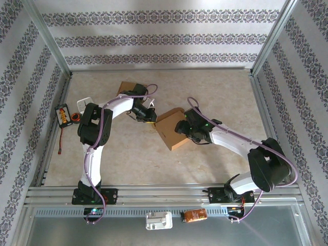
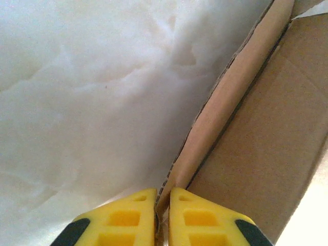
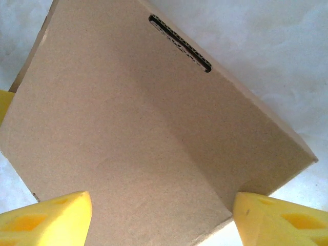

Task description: Fold the paper box

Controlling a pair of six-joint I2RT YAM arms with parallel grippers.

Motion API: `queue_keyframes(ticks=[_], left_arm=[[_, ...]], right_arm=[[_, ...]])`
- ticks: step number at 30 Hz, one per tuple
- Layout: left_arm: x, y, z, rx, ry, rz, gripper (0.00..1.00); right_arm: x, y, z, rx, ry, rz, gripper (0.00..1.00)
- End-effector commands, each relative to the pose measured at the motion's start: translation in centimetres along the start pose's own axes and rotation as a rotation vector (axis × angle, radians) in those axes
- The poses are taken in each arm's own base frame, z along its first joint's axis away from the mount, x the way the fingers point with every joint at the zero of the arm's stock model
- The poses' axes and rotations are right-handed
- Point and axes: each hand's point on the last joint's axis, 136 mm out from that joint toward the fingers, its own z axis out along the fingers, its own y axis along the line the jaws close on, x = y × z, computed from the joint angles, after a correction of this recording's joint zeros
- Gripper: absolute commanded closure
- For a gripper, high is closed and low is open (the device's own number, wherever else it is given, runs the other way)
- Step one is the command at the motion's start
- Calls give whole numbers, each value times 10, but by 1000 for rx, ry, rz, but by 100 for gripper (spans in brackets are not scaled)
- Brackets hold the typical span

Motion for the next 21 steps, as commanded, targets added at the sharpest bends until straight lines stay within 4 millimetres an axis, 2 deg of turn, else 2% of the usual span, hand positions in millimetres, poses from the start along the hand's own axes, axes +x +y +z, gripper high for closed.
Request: queue_keyframes(ticks=[1, 6, 10, 14, 21], left_arm=[[-4, -26, -14, 74, -32, 64, 95], [-21, -77, -51, 224, -164, 222, 100], [-20, -110, -72, 278, -227, 351, 100], [-6, -131, -77, 294, -220, 448, 100], [18, -153, -85, 289, -240, 597, 98]], right_arm=[[12, -6, 16, 43, 38, -20, 25], [6, 12, 16, 0, 34, -41, 26], [2, 25, 15, -22, 25, -60, 26], [-3, 32, 18, -30, 18, -68, 26], [-4, 41, 22, -57, 8, -73, 25]])
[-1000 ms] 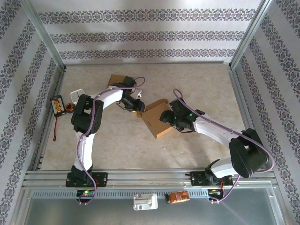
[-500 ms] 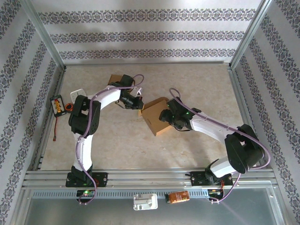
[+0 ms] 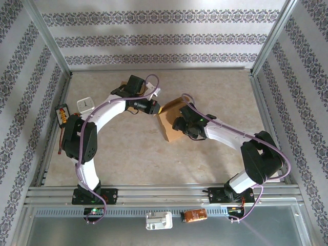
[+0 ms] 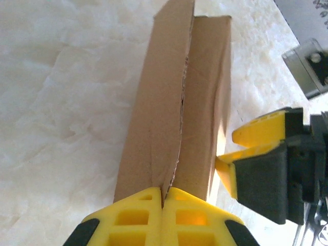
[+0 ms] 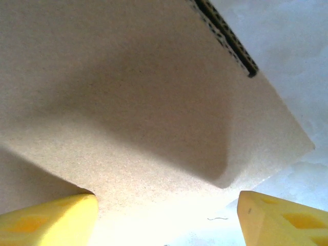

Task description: Fold the paper box

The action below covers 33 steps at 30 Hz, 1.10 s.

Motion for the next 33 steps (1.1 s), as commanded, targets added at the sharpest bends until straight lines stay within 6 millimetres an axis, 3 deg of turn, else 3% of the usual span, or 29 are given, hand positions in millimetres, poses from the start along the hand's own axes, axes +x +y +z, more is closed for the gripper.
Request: queue_keyframes(ticks=[1, 7, 11, 17, 23, 26, 29, 32, 33], left_arm=[[4, -71, -1, 193, -18, 177, 97], [-10, -96, -23, 187, -144, 304, 96], [-15, -100, -28, 178, -198, 345, 96], [2, -73, -8, 103, -113, 323, 95], [8, -44, 6, -17, -48, 312, 93], [6, -39, 7, -47, -45, 302, 92], [0, -35, 5, -81, -60, 292, 92], [-1, -38, 4, -64, -64, 310, 86], [1, -44, 5, -31, -55, 321, 80]], right_arm=[[9, 31, 11, -100, 18, -49, 25], [15, 52, 11, -152, -6, -83, 25], [19, 65, 4, -178, -33, -113, 24], [21, 70, 15, -179, -43, -145, 24], [12, 89, 16, -202, -59, -204, 24], [13, 94, 9, -226, -48, -246, 23], [16, 96, -12, -267, -61, -310, 19], [15, 91, -41, -316, -84, -350, 13], [13, 83, -49, -319, -87, -344, 11]])
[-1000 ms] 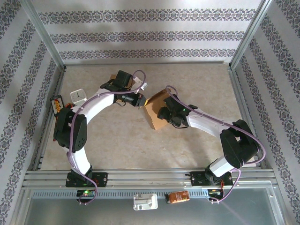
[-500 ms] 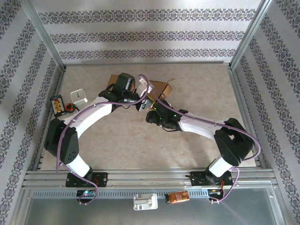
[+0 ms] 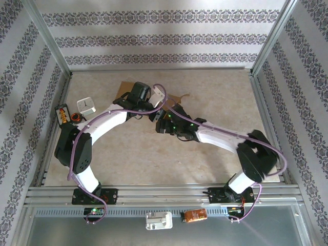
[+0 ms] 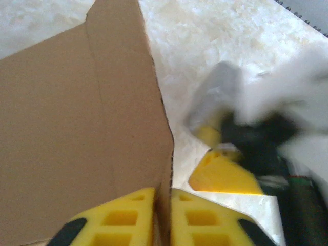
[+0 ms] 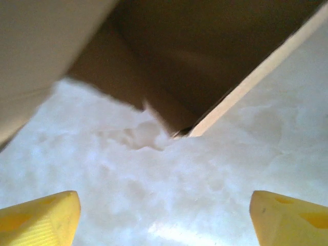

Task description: Fold the paper box

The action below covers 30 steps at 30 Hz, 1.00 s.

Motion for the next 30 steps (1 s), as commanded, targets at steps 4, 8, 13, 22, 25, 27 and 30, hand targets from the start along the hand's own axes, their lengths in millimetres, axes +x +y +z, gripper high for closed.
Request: queue_keyframes(ticks=[4, 8, 13, 22, 25, 27, 30], left_arm=[[10, -27, 3, 139, 28, 54, 63], [18, -35, 1, 158, 30, 72, 54], [-4, -28, -20, 40, -120, 15, 42], [5, 54, -63, -204, -470, -846, 42], [23, 75, -56, -176, -523, -1005, 42], [25, 79, -48, -155, -518, -1009, 41], [34, 85, -35, -181, -462, -1007, 40]], right_arm=[[-18, -15, -68, -123, -105, 4, 8], [-40, -47, -103, -104, -240, 69, 2], [-84, -87, -113, -83, -243, 97, 4], [-155, -64, -49, -209, 92, -111, 18], [-167, -64, -17, -220, 169, -117, 30], [-166, -61, 2, -243, 219, -115, 30], [-155, -64, 29, -231, 298, -138, 29]])
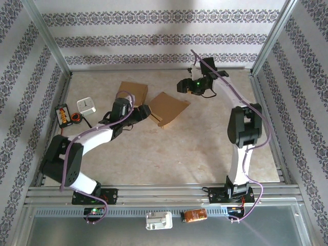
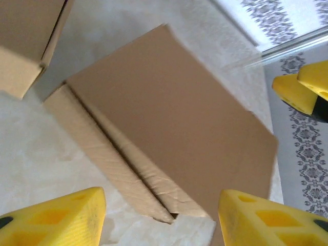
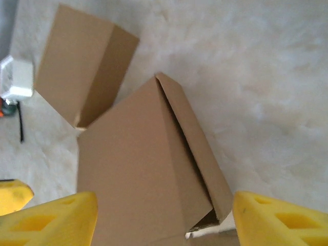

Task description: Fold the paper box

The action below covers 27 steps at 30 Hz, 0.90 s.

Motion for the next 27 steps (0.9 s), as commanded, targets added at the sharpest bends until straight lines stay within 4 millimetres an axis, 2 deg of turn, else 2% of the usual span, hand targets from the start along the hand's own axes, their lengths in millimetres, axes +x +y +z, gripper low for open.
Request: queue_keyframes(ticks=[1, 3, 5, 8, 13, 16, 19, 20, 22, 23, 27], left_arm=[[-16, -17, 7, 62, -42, -64, 39], [-11, -8, 16, 32, -21, -61, 39], [-7, 2, 23, 2, -5, -62, 39], [1, 14, 32, -35, 22, -62, 39], [6, 26, 42, -66, 47, -47, 39], [4, 34, 43, -99, 38, -28, 38], [-2, 38, 40, -110, 30, -9, 38], [-4, 39, 39, -112, 27, -3, 38], [-6, 40, 38, -104, 34, -7, 37], [-6, 41, 39, -98, 39, -15, 37], [-11, 45, 38, -93, 43, -45, 35]], right_arm=[[33, 7, 24, -31, 168, -22, 30], [39, -2, 37, -2, 195, -21, 42], [47, -16, 46, 68, 217, -20, 47], [60, -31, 55, 164, 248, -61, 47], [76, -37, 57, 235, 287, -96, 39], [70, -30, 49, 251, 259, -112, 33], [57, -24, 38, 268, 215, -121, 31], [51, -21, 35, 267, 192, -128, 28], [44, -17, 38, 241, 168, -134, 24], [43, -15, 42, 221, 172, -130, 24], [48, -19, 65, 172, 225, -84, 37]])
